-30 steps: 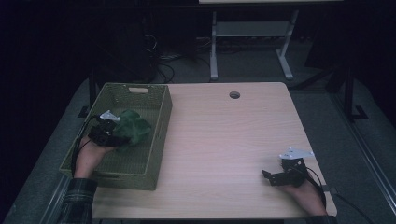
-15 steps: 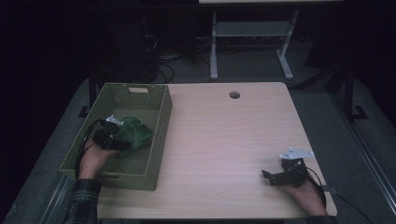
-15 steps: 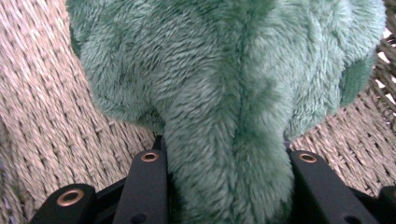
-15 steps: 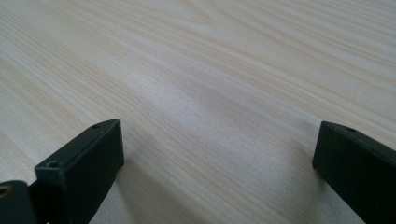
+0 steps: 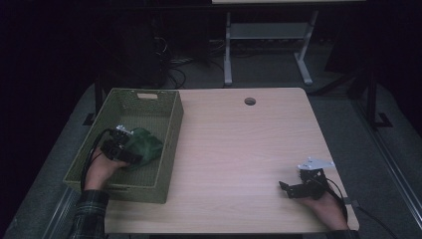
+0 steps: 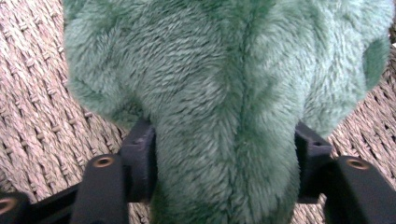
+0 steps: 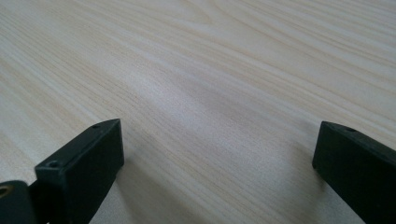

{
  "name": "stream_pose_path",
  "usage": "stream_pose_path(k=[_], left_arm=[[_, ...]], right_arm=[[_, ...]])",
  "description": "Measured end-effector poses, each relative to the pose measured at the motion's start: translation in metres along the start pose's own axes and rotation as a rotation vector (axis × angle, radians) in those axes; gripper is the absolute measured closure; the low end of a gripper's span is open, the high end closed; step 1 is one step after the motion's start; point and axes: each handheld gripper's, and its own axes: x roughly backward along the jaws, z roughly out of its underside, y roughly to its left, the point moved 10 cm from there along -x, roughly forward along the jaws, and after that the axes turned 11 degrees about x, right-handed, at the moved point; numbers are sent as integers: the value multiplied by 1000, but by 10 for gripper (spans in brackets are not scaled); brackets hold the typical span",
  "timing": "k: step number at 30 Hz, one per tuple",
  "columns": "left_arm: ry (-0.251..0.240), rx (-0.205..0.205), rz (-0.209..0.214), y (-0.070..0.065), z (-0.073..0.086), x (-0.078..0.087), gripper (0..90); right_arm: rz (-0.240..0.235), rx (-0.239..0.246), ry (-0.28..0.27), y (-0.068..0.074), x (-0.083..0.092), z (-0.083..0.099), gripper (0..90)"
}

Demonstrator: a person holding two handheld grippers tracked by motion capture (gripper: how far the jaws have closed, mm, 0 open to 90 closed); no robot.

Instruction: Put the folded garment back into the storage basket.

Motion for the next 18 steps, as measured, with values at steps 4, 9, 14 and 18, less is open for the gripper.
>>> stream_pose_path(k=[4,9,14,18], left_arm=[[-14,-3,-9,-1,-2,0,268],[-52,-7,13,-4,-7,1,158],[-64,-4,34,-4,-8,2,129],[-88,5,59,-4,-11,6,129]], right_arm=[[0,0,0,0,0,0,17],[0,-1,0,0,0,0,17],[0,-1,0,0,0,0,17],[0,0,0,0,0,0,17]])
